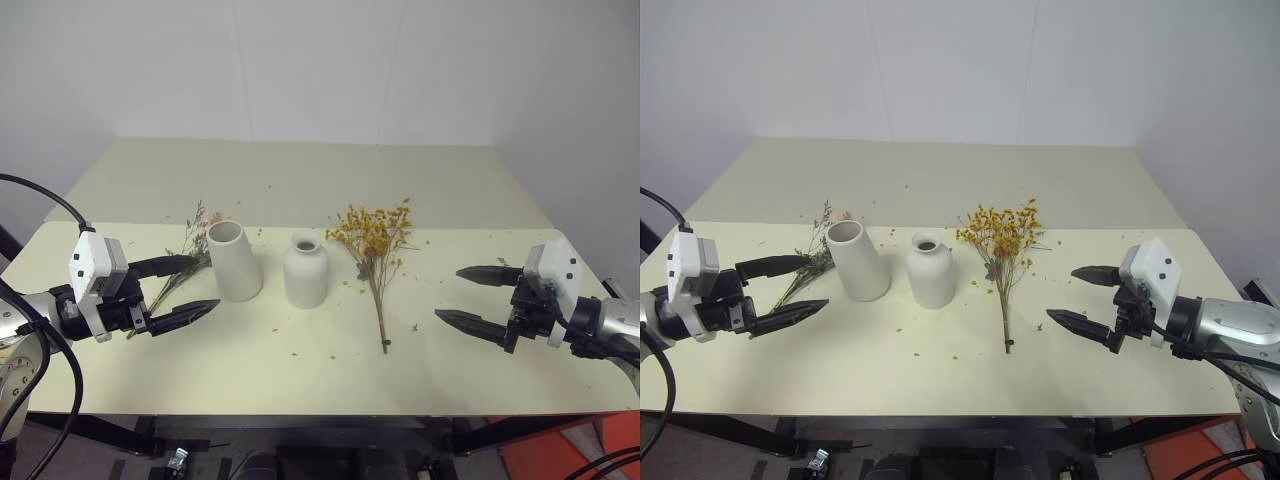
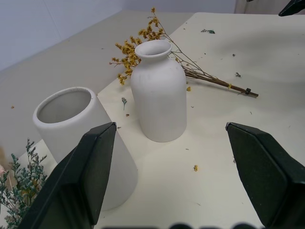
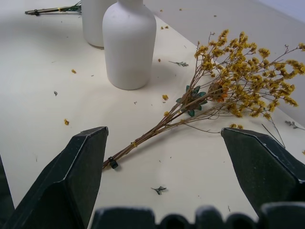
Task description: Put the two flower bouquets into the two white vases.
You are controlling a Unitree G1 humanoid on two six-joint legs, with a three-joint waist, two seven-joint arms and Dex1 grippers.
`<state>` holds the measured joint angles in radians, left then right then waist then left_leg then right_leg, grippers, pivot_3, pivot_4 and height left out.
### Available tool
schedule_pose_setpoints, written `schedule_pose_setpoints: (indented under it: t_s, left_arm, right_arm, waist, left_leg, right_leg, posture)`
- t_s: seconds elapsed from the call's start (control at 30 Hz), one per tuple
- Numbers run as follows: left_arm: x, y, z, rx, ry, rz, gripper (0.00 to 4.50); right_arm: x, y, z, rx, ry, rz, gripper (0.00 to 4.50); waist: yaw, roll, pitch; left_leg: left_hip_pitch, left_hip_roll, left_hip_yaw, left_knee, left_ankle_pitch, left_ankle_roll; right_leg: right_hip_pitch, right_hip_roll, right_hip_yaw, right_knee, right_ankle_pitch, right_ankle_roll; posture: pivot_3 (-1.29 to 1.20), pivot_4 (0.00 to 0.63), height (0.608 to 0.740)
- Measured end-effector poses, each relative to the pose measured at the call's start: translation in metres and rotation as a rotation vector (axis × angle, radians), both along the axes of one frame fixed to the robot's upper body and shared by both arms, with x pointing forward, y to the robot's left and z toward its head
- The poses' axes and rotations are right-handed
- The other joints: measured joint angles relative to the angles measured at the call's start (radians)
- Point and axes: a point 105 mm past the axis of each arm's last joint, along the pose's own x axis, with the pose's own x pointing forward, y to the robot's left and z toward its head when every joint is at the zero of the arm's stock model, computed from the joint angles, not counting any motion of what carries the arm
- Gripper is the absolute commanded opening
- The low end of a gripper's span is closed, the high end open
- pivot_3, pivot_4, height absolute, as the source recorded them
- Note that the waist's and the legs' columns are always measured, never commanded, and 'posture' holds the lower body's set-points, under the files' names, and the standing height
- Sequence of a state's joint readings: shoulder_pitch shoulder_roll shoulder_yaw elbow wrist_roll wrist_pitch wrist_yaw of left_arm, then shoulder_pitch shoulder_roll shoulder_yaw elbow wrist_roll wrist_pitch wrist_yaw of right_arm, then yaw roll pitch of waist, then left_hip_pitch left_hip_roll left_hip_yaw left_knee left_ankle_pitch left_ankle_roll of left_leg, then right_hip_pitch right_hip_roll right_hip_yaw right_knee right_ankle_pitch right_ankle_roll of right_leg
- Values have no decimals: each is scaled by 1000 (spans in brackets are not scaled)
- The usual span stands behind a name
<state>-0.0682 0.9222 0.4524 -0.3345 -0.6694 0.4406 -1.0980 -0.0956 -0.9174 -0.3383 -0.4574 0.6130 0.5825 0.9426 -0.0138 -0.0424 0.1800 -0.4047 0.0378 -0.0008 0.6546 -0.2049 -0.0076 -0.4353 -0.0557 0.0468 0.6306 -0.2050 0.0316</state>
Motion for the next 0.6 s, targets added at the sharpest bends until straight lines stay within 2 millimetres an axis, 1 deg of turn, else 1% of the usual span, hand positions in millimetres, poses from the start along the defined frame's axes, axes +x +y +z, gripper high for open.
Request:
schedule_pose_setpoints:
  t_s: [0.37,0.6]
  left_arm:
    - [0,-1,-2,-1,10,-10,4012]
    - [3,-7,0,4,7,-36,4012]
  right_arm:
    - [0,-1,-2,1,15,-17,4500]
    - [9,3,-3,20,56,-56,4500]
  waist:
    - [0,0,0]
    - [-1,0,0]
  left_leg:
    - [0,0,0,0,0,0]
    - [0,0,0,0,0,0]
  right_leg:
    - [0,0,0,0,0,0]
    - [0,0,0,0,0,0]
  posture:
    - [0,150,740]
    - [0,150,740]
